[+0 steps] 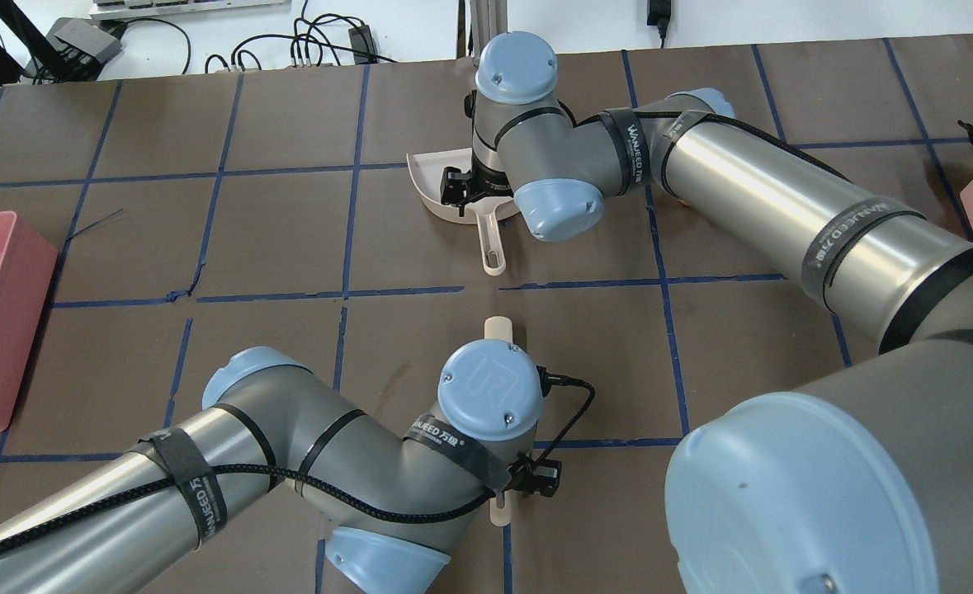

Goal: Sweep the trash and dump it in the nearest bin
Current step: 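Grasp the brush handle with the left gripper while the right grasps the dustpan handle, then lift the brush with the left gripper while the right lifts the dustpan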

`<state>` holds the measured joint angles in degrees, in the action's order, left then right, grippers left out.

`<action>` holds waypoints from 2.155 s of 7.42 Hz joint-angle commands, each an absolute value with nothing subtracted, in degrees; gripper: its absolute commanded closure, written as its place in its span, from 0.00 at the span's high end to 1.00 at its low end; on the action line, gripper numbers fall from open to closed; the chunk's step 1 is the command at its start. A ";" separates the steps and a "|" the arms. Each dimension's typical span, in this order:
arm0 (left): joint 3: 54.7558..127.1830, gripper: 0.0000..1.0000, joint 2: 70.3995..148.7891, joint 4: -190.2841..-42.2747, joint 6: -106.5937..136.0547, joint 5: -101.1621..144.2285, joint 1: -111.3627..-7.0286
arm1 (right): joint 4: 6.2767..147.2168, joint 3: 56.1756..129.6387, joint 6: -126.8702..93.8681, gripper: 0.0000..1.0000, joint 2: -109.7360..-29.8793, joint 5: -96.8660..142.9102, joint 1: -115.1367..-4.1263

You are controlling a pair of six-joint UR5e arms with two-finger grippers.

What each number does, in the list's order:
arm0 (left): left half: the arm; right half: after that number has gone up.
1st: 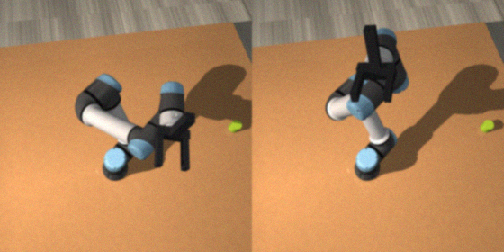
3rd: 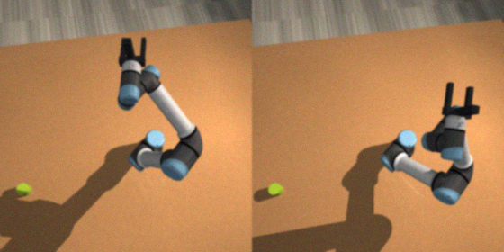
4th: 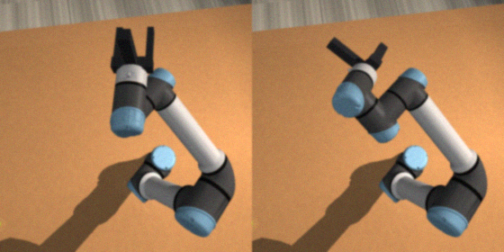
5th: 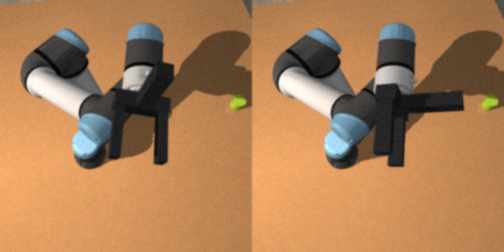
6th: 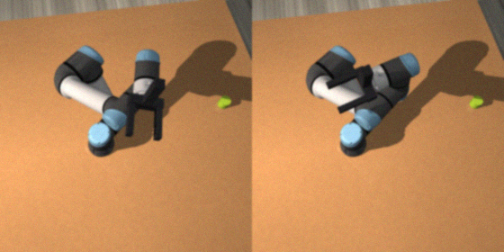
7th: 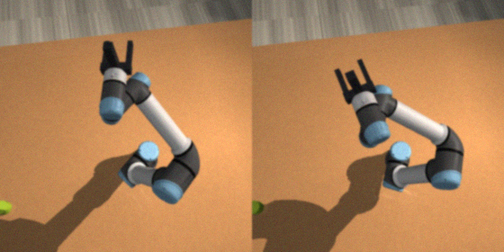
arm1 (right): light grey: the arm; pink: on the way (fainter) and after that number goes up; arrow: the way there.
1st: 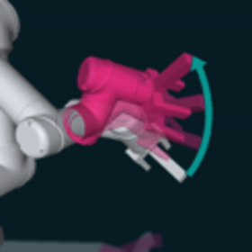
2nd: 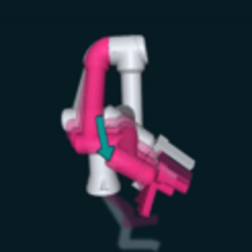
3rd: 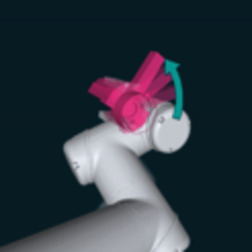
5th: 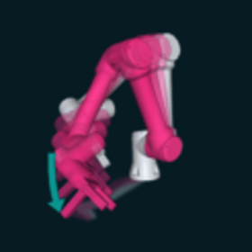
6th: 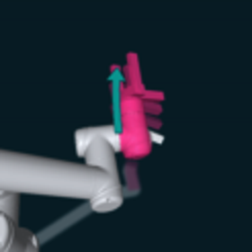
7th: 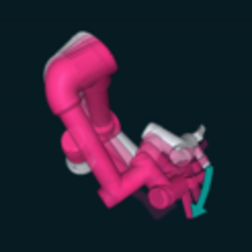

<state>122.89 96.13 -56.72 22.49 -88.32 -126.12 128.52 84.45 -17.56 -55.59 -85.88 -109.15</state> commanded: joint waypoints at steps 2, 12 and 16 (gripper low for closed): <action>123.05 0.22 95.54 -56.78 22.59 -88.42 -126.12 | 127.80 85.51 -17.67 0.97 -55.98 -85.96 -109.86; 122.61 0.00 78.95 -73.64 24.78 -89.38 -120.69 | 124.02 86.66 -19.25 0.22 -57.30 -84.29 -109.87; 107.03 0.00 77.68 -85.63 19.88 -89.56 -106.66 | 118.01 85.18 -16.63 0.16 -60.62 -83.24 -106.28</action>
